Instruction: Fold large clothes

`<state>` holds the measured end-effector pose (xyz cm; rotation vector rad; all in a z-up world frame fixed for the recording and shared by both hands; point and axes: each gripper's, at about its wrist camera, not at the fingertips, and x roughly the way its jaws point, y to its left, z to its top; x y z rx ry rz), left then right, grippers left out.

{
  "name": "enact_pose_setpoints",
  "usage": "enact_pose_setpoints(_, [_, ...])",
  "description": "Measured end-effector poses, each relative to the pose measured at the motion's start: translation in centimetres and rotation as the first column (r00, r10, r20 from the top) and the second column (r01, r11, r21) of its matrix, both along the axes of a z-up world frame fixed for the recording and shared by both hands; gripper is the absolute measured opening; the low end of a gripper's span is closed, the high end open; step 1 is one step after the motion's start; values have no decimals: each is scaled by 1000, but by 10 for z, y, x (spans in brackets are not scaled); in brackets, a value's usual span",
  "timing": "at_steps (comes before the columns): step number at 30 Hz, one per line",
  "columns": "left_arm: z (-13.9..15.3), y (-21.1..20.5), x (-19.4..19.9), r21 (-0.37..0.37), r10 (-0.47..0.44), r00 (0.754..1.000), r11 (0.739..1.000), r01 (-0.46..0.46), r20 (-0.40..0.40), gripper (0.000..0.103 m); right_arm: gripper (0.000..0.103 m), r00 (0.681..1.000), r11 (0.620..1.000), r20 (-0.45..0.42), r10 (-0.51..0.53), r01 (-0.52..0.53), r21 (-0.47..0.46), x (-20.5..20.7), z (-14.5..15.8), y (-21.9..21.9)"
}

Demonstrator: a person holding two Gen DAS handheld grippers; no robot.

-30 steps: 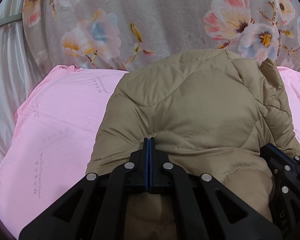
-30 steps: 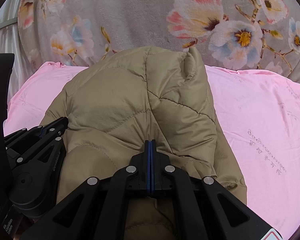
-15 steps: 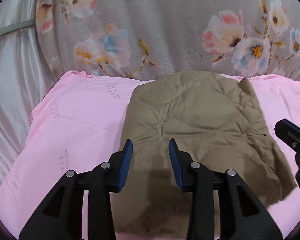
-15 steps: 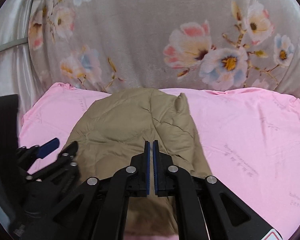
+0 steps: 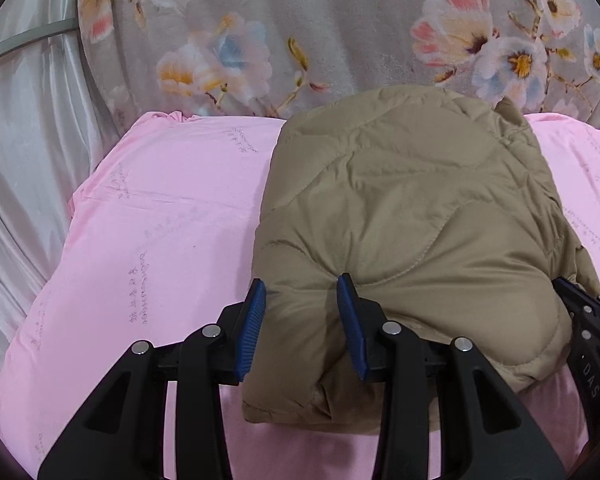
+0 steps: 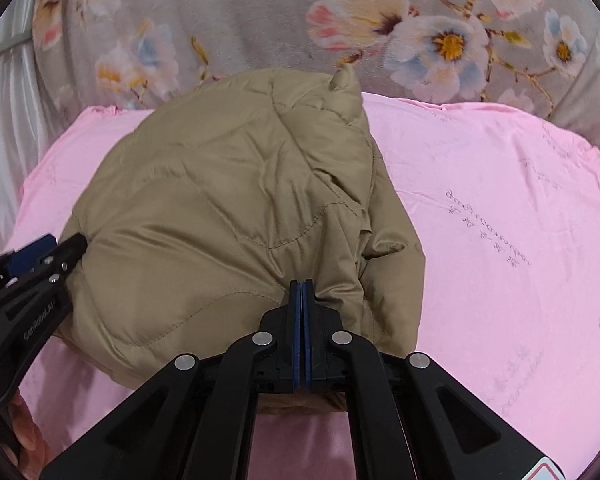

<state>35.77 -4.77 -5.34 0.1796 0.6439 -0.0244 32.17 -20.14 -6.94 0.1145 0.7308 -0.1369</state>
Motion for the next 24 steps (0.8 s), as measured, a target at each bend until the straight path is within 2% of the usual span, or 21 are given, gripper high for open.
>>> enact_pose_setpoints(4, [-13, -2, 3, 16, 5, 1000, 1000, -5, 20, 36, 1, 1000, 999, -11, 6, -6, 47, 4, -4, -6])
enact_pose_setpoints(9, [-14, 3, 8, -15, 2, 1000, 1000, -2, 7, 36, 1, 1000, 998, -22, 9, -8, 60, 7, -6, -7])
enact_pose_setpoints(11, [-12, 3, 5, -13, 5, 1000, 1000, -5, 20, 37, 1, 1000, 999, -10, 1, 0, 49, 1, 0, -7])
enact_pose_setpoints(13, [-5, 5, -6, 3, 9, 999, 1000, -9, 36, 37, 7, 1000, 998, 16, -2, 1, 60, -15, 13, -8])
enact_pose_setpoints(14, [-1, 6, -14, 1, 7, 999, 1000, -7, 48, 42, 13, 999, 998, 48, -4, 1, 69, -29, 21, -8])
enact_pose_setpoints(15, [4, 9, -27, -8, 0, 998, 1000, 0, 67, 52, 29, 997, 998, 79, -11, 6, 62, -45, 30, -7])
enact_pose_setpoints(16, [9, 11, -41, -12, -3, 996, 1000, 4, 85, 60, 40, 994, 999, 107, -14, 9, 48, -59, 37, -5])
enact_pose_setpoints(17, [13, 13, -53, -19, -5, 995, 1000, 7, 101, 74, 57, 990, 999, 139, -16, 11, 32, -76, 42, -3])
enact_pose_setpoints(18, [19, 16, -74, -45, -17, 992, 999, 22, 126, 81, 65, 985, 1000, 170, -17, 16, 11, -96, 45, -1])
enact_pose_setpoints(19, [23, 19, -90, -57, -27, 990, 998, 35, 141, 92, 69, 984, 1000, 180, -19, 20, -5, -110, 46, 1])
enact_pose_setpoints(22, [25, 25, -138, -62, -34, 985, 997, 45, 169, 97, 79, 983, 998, 178, -52, 56, -16, -157, 36, 2])
enact_pose_setpoints(24, [19, 28, -167, -80, -52, 988, 995, 65, 147, 98, 84, 982, 996, 172, -82, 84, -4, -186, 26, 3])
